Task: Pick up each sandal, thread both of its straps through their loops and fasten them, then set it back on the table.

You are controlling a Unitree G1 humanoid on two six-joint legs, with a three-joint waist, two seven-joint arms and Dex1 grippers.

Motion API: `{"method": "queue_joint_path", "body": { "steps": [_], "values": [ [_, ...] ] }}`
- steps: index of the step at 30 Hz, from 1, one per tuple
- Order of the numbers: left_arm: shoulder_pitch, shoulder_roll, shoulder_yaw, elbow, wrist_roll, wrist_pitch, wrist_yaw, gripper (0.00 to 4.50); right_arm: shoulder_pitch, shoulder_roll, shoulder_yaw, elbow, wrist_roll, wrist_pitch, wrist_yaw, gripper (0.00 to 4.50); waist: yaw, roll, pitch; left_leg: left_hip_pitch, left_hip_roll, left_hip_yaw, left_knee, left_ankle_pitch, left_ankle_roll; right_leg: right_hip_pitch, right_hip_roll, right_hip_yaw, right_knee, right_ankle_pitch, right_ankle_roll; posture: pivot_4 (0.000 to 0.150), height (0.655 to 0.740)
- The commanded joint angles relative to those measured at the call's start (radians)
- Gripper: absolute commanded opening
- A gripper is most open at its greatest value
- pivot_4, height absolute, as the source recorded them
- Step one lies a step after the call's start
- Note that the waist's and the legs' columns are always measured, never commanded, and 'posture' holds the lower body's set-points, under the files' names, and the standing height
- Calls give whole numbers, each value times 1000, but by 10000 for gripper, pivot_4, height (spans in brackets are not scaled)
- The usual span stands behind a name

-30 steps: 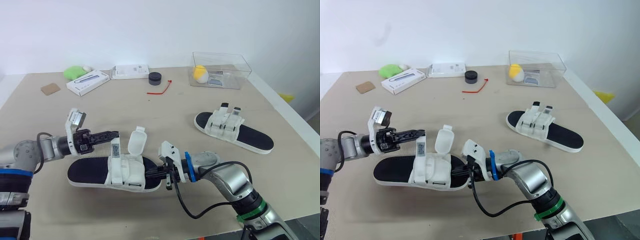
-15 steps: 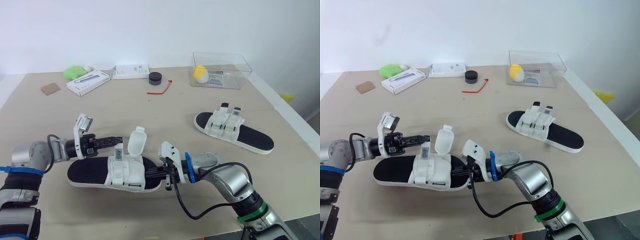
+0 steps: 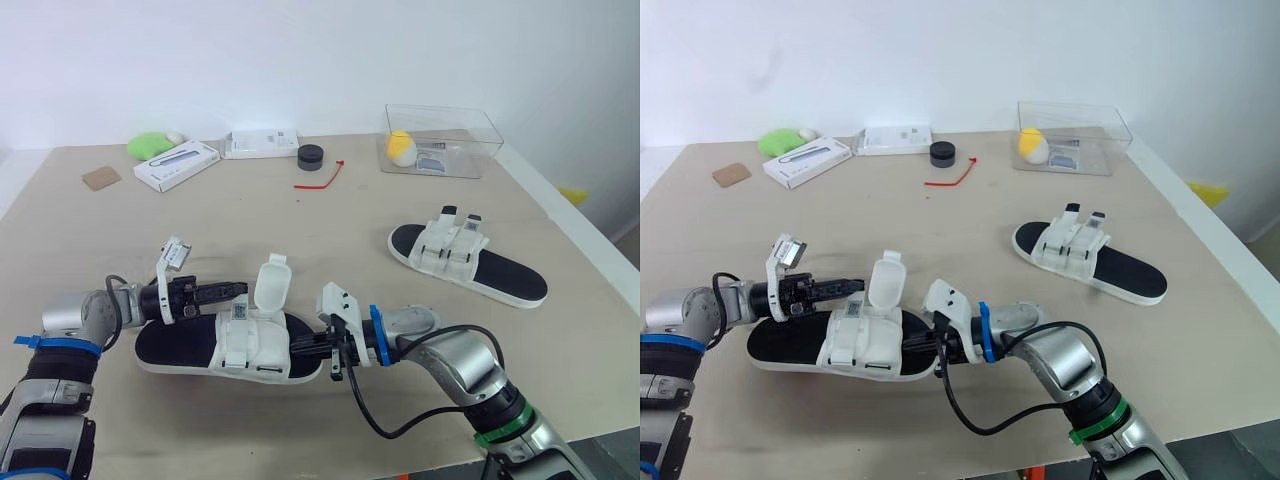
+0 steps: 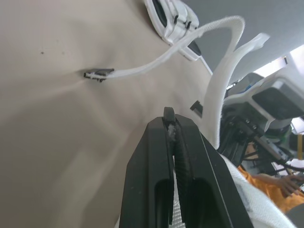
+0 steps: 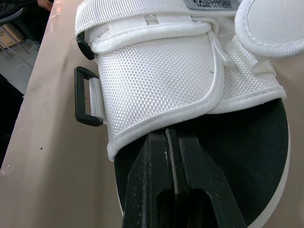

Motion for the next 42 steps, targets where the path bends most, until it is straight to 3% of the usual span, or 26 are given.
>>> {"method": "queue_joint_path", "body": {
  "steps": [1,14,23,34,37,42],
  "values": [
    [9,-6,-12,41,65,-59,-10,879,5,1,3,-14,-2,7,-10,0,0,0,0,0,0,0,0,0,0,0,0,0,0,0,0,1500,7400],
    [40,7,-65,29,153,-133,-78,879,5,3,1,-10,0,3,-14,0,-1,2,-1,2,0,0,0,0,0,1,0,1,0,0,0,1500,7400],
    [14,9,-1,15,122,-80,-58,44684,3,4,1,-7,0,0,-12,0,-2,2,-1,1,0,0,0,0,1,0,1,2,0,0,0,1500,7400],
    [-58,-21,82,56,153,-208,17,44684,3,7,1,-5,1,2,-14,0,-1,2,-1,0,0,0,0,0,1,0,1,1,0,0,0,1500,7400],
    [-62,-41,35,25,228,-349,12,44684,0,8,1,-2,0,0,-13,0,0,1,-1,0,0,0,0,0,1,0,1,0,0,0,0,1500,7400],
    [-125,-113,-25,123,358,-606,31,44684,-4,10,4,3,-2,-6,-7,0,1,1,-1,0,0,0,0,0,1,0,1,0,0,0,0,1500,7400]
  ]
}}
